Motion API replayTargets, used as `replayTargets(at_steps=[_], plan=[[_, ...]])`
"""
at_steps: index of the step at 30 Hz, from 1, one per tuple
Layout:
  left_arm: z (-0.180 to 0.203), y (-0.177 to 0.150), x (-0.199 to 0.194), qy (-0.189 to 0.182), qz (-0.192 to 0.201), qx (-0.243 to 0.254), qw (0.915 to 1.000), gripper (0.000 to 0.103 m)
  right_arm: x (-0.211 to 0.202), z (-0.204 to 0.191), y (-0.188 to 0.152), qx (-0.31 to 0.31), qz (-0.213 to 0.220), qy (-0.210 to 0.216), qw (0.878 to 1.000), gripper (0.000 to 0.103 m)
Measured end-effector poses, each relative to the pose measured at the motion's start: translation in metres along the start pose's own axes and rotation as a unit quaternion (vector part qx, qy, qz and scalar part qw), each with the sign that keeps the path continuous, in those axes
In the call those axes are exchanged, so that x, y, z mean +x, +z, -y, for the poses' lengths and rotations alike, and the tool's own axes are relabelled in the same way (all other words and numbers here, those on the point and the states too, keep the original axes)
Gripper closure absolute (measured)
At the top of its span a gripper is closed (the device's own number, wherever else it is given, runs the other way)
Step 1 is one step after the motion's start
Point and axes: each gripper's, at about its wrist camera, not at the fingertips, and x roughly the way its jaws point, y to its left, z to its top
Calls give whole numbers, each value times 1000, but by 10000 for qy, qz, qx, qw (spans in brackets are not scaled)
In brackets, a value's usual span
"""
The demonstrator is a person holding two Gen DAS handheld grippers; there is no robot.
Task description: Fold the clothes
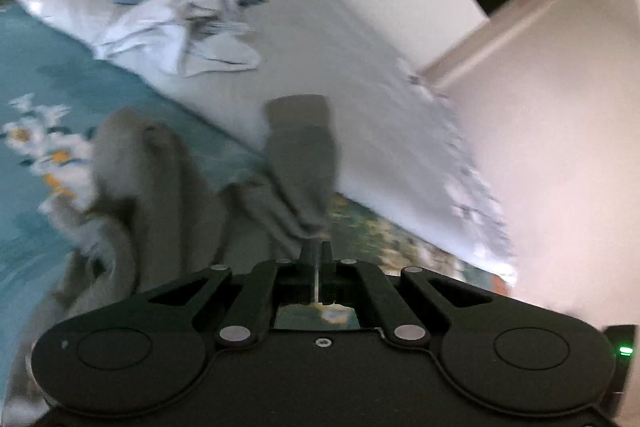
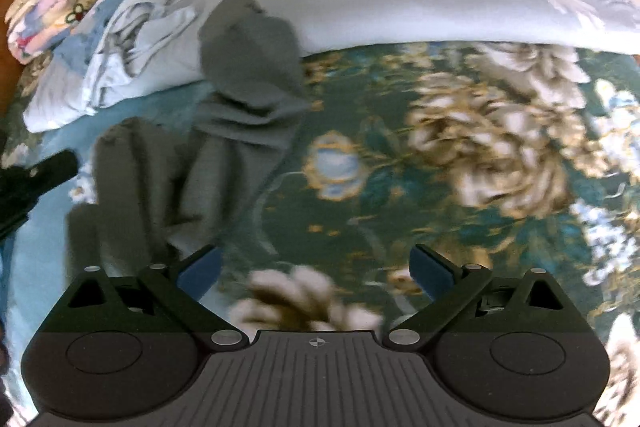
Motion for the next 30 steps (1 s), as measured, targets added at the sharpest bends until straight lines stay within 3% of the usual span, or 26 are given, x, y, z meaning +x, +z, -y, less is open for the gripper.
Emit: replayTargets(at_steps=[2,4,6,8,12,16,18,21,23,25,30], plan=[[-8,-6,-1,588,207,-83,9980,103,-5,20,0,58,22,-8,10000,1],[-24,-8,-3,1158,427,-270,9920,95,-7,36,-1,45,12,-61,10000,1],[-36,-9,-7,1705,684,-421,9821,74,-8,48,-1,25,-8,-129,9999,1],[-47,-7,-9,2099,804,-444,9734,55,-7,57,-2,72,-36,-173,9998,1],[-64,-6,3,2477,699,-661,9641,45,-3,60,-5,87,-139,-174,9997,1],[-81,-4,19,2272,384,-1049,9674,48,-1,51,-4,-57,-170,-109,9998,1],[-89,-5,29,2173,227,-1249,9678,66,-2,46,-2,-107,-160,-72,9998,1],[-108,-7,38,1945,126,-1959,9610,76,-4,40,1,-181,-134,-23,9997,0],[-116,-8,35,1695,231,-2385,9560,92,-5,38,1,-244,-149,5,9996,0],[-118,-10,28,1391,417,-2702,9518,94,-5,38,0,-261,-170,9,9995,0],[-90,-12,3,503,892,-2624,9595,95,-7,45,-2,-174,-187,25,9997,0]])
